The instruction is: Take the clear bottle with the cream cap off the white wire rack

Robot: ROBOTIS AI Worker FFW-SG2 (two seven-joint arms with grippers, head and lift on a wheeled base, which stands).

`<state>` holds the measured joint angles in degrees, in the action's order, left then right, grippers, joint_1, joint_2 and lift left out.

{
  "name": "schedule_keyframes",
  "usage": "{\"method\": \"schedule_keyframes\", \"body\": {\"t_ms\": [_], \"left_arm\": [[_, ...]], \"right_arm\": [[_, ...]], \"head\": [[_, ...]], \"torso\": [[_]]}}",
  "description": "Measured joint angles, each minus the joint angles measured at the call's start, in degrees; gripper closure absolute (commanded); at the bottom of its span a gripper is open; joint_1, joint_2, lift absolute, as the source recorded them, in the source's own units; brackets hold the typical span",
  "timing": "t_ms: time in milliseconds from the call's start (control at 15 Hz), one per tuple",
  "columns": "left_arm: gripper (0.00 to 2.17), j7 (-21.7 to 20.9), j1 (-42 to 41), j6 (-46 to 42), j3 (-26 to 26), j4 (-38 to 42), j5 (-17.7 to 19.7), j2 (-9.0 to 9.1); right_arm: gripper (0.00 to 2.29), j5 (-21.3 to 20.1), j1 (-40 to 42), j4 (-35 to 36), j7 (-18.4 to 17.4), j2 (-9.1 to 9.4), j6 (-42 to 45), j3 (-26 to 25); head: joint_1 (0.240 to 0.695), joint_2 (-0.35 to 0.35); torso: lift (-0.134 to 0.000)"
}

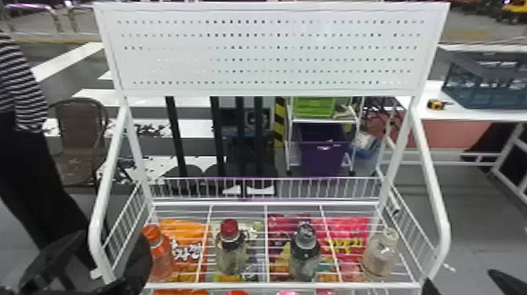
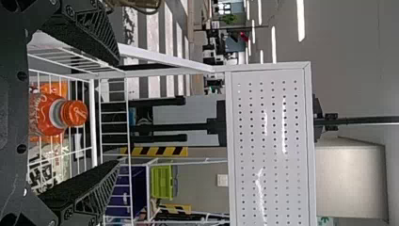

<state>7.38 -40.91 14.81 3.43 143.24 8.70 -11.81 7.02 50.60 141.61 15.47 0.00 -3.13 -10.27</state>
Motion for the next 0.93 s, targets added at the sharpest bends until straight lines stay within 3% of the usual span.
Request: {"method": "schedule_keyframes", "body": {"t_ms": [667,800,933], "left_arm": [[0.14,0.0,-0.2,0.1,-0.1,0.2,0.0,-0.04],[0.14,-0.1,-0.4,0.1,-0.1,0.3,0.0,-0.02],[0.14,-0.1,-0.4,0.3,-0.3,0.3,-0.1,-0.04]], "right_arm": [[0.07,0.1,0.3,-0.6,0.3,0.0,0.9,-0.1],[0.08,-0.8,-1.4,-5.8,0.3,0.0,7.0,0.2],[0.08,-1.7,-5.2,-15.6,0.3,0.0,14.9,0.9]], "head": [[0.499,0.0],[0.499,0.0],[0.499,0.0]], "torso": [[0.0],[0.0],[0.0]]}}
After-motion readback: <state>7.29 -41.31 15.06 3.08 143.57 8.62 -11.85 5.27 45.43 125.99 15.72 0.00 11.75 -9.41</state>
